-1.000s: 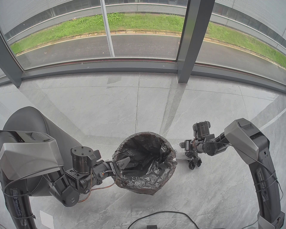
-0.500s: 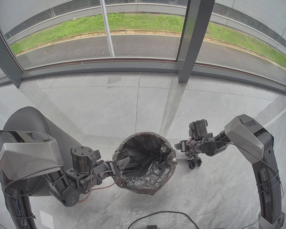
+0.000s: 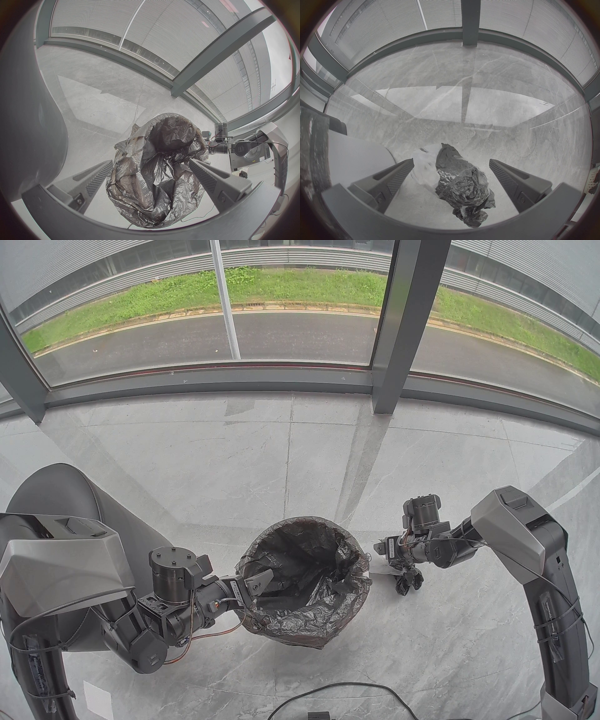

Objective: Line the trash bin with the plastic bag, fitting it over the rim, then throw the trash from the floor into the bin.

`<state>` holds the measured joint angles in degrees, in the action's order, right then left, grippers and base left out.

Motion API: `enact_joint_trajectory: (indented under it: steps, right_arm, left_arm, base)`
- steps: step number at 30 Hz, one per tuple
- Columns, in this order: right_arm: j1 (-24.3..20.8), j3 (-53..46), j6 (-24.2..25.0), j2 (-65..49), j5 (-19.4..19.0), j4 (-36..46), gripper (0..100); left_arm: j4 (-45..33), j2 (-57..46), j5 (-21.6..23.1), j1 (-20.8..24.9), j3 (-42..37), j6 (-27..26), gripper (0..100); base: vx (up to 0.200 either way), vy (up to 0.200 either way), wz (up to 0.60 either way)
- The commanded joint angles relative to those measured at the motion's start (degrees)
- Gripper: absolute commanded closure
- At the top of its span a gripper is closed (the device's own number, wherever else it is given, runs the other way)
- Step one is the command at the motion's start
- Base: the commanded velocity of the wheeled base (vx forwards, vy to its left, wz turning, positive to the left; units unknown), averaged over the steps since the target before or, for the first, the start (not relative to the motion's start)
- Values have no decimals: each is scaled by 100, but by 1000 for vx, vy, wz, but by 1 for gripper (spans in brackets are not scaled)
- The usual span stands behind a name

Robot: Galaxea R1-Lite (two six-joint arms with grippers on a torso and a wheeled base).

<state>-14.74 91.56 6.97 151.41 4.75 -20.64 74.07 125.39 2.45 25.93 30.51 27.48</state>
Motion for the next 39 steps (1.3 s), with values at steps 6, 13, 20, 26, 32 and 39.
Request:
enact_joint_trajectory:
  steps: [6,13,20,26,32,39]
  right_arm:
    - [32,107,-3,135,-98,86,0]
    - [41,142,6,152,-177,104,0]
    - [41,142,6,152,-177,113,100]
    - [50,142,41,152,-185,104,100]
    - [50,134,59,152,-177,104,100]
    - [15,-156,340,-305,-150,95,100]
  left_arm:
    - [11,64,1,0,16,3,0]
    - [11,73,1,0,16,3,0]
    - [11,64,1,0,16,3,0]
    - [90,64,1,0,7,12,0]
    - [90,91,1,0,16,12,0]
    - [90,91,1,-27,25,12,0]
  base:
    - [0,0,0]
    - [0,0,0]
    - [0,0,0]
    - [0,0,0]
    - [0,0,0]
    - [0,0,0]
